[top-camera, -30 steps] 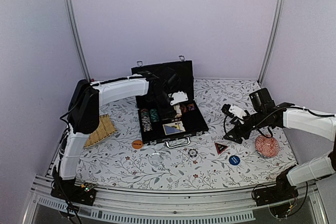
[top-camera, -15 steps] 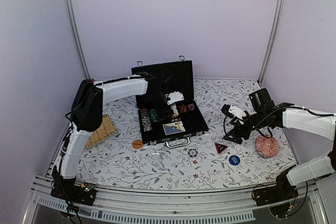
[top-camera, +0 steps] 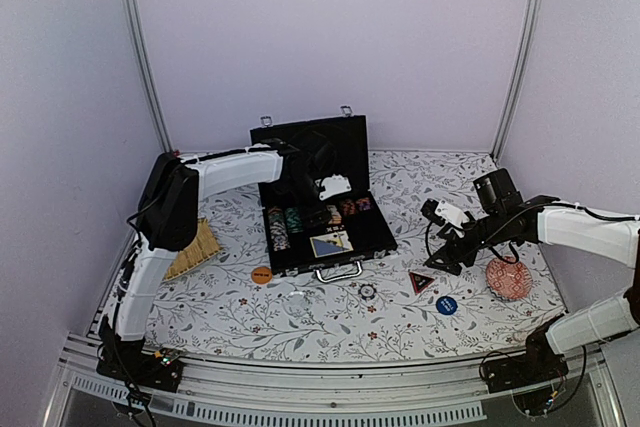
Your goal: Pack up texas hold em set
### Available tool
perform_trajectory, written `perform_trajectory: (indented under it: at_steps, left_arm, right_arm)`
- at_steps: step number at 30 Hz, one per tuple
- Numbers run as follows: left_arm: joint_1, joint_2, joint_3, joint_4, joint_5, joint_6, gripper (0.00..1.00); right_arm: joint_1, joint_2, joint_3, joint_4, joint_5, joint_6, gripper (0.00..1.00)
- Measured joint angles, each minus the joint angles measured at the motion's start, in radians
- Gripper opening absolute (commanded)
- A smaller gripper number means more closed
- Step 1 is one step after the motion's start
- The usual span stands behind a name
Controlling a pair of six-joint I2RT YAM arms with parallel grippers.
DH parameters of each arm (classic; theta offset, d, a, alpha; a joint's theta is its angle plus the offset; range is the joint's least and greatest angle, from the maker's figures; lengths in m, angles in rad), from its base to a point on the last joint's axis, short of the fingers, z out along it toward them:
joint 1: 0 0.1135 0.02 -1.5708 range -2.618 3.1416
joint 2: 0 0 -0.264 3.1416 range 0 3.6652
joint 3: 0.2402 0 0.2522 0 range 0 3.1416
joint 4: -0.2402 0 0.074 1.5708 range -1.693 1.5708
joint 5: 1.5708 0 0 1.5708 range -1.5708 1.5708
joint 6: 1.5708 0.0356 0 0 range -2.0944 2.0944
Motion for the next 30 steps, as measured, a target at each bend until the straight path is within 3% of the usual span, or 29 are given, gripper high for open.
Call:
perform_trajectory:
  at_steps: [9, 15, 21, 26, 30]
  left_arm:
    - [-0.011, -0.020, -0.024, 0.003, -0.029, -0.002, 0.77]
    - [-0.042, -0.159, -0.153, 0.017, -0.042, -0.037, 0.69]
    - [-0.069, -0.237, -0.192, 0.050, -0.067, -0.082, 0.42]
    - [-0.062, -0.208, -0.185, 0.023, -0.079, -0.119, 0.02]
    - [-0.050, -0.179, -0.184, -0.014, -0.080, -0.147, 0.00]
  right_arm:
    - [0.000, 0.011, 0.001, -0.004, -0.002, -0.001, 0.88]
    - [0.000, 0.012, 0.002, -0.004, -0.006, -0.004, 0.88]
    - [0.000, 0.014, 0.002, -0.010, -0.014, -0.007, 0.88]
    - [0.000, 0.015, 0.006, -0.017, -0.019, -0.008, 0.88]
    - [0.000, 0.015, 0.010, -0.019, -0.021, -0.010, 0.88]
